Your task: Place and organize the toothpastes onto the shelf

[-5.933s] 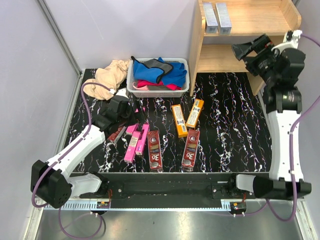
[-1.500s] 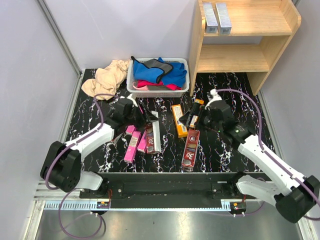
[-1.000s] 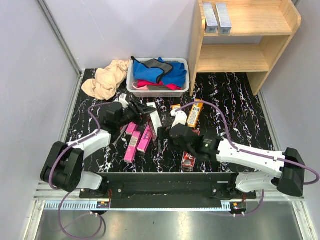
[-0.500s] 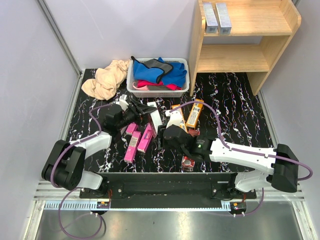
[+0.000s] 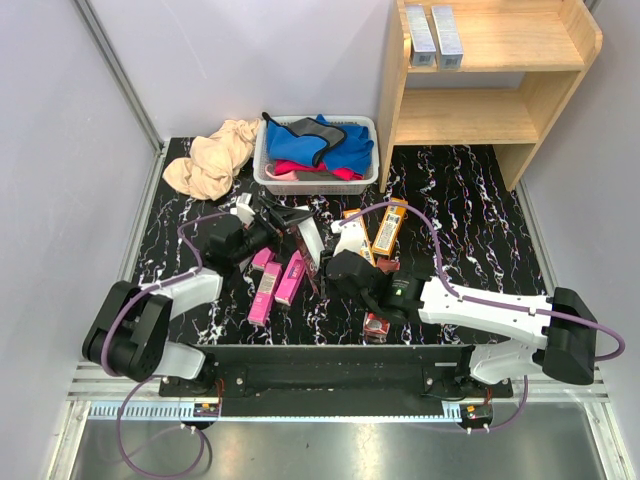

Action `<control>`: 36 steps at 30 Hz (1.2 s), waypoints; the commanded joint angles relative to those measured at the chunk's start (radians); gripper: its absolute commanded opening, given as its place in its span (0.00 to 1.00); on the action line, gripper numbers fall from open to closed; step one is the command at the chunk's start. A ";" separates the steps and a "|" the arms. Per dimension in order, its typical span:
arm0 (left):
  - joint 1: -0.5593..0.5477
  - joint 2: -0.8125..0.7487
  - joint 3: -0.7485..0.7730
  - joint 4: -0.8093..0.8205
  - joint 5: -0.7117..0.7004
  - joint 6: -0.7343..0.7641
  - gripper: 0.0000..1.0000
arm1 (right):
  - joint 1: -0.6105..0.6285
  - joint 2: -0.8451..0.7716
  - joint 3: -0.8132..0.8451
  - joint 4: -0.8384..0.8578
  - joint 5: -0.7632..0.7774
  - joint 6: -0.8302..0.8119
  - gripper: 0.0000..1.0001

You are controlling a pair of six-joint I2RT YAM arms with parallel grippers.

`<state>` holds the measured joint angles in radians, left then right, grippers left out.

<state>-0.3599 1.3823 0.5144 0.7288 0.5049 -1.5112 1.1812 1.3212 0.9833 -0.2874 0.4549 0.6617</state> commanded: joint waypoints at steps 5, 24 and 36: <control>-0.001 -0.140 0.120 -0.328 -0.037 0.239 0.99 | 0.000 -0.086 0.048 0.028 0.045 0.033 0.24; -0.002 -0.396 0.342 -0.950 -0.381 0.614 0.99 | -0.391 -0.246 0.219 0.002 -0.554 0.150 0.23; -0.002 -0.374 0.325 -0.954 -0.355 0.631 0.99 | -0.695 -0.079 0.606 -0.055 -0.815 0.101 0.24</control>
<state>-0.3607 1.0039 0.8158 -0.2516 0.1684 -0.9092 0.5751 1.1797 1.4303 -0.3847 -0.2176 0.7925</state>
